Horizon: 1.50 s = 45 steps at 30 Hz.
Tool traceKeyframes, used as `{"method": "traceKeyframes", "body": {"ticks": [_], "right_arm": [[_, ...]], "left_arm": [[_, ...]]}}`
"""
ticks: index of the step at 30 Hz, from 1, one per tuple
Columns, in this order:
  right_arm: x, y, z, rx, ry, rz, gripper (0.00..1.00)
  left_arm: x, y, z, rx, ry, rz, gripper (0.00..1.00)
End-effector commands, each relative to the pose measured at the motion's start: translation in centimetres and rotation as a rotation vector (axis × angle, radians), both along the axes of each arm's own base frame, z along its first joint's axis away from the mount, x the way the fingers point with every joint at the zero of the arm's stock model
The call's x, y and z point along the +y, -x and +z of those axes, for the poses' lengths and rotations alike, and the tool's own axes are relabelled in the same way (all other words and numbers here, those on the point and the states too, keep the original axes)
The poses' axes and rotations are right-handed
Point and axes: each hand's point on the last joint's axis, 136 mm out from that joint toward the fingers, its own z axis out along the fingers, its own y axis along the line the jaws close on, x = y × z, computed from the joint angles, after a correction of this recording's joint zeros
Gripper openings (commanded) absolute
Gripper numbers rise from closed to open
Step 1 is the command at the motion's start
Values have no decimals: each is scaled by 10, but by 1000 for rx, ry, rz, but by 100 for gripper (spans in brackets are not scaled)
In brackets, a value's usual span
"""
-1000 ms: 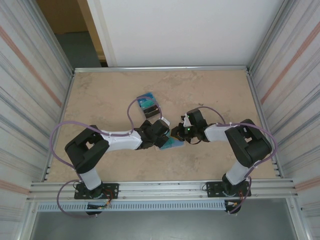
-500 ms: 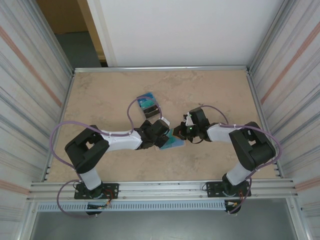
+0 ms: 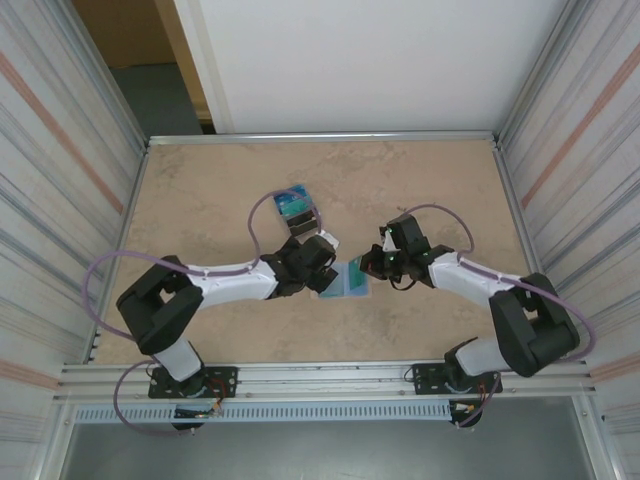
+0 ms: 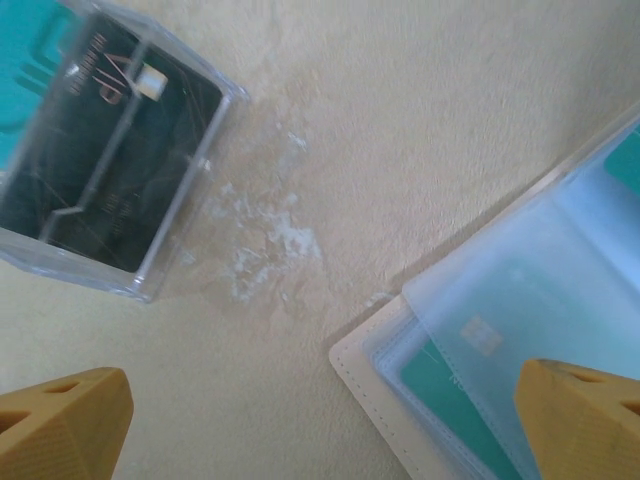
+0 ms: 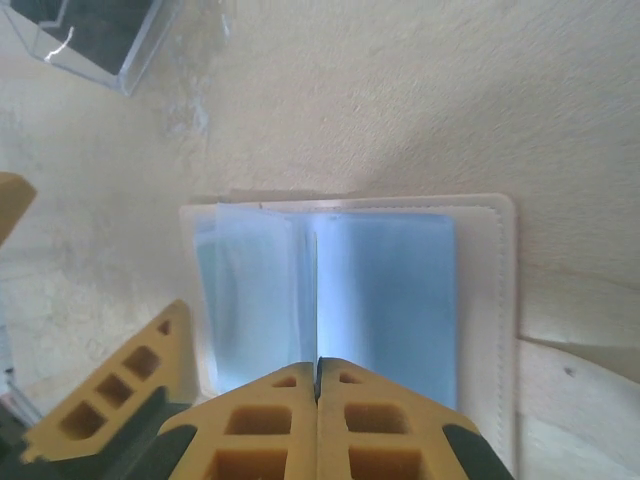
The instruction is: Take the credit cards out of the card holder
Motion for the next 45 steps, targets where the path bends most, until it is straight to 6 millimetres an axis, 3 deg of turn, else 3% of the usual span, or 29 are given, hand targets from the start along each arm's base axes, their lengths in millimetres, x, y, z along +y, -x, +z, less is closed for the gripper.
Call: {"method": "traceKeyframes", "body": {"ticks": [1,8,15,24,31,42,45], "right_arm": [[-17,-3,16,-75,80,-19,0],[-20,-7,45,-206,82,-32,0],[1,-6,78,-348,90,48,0],[49,4,107,-440,53,257,0],[82,15,129,-462,-49,436,0],[101,36,150,-486,-125,617,0],[103,42,154,-491,-140,650,0]], "left_arm": [[0,-4,36,-33,83,17,99],[9,-5,83,-59,267,41,99],[28,-2,115,-52,449,6,99],[39,12,136,2,621,-203,99],[23,33,144,36,593,-426,95],[0,48,144,85,583,-652,87],[-4,50,144,102,594,-685,77]]}}
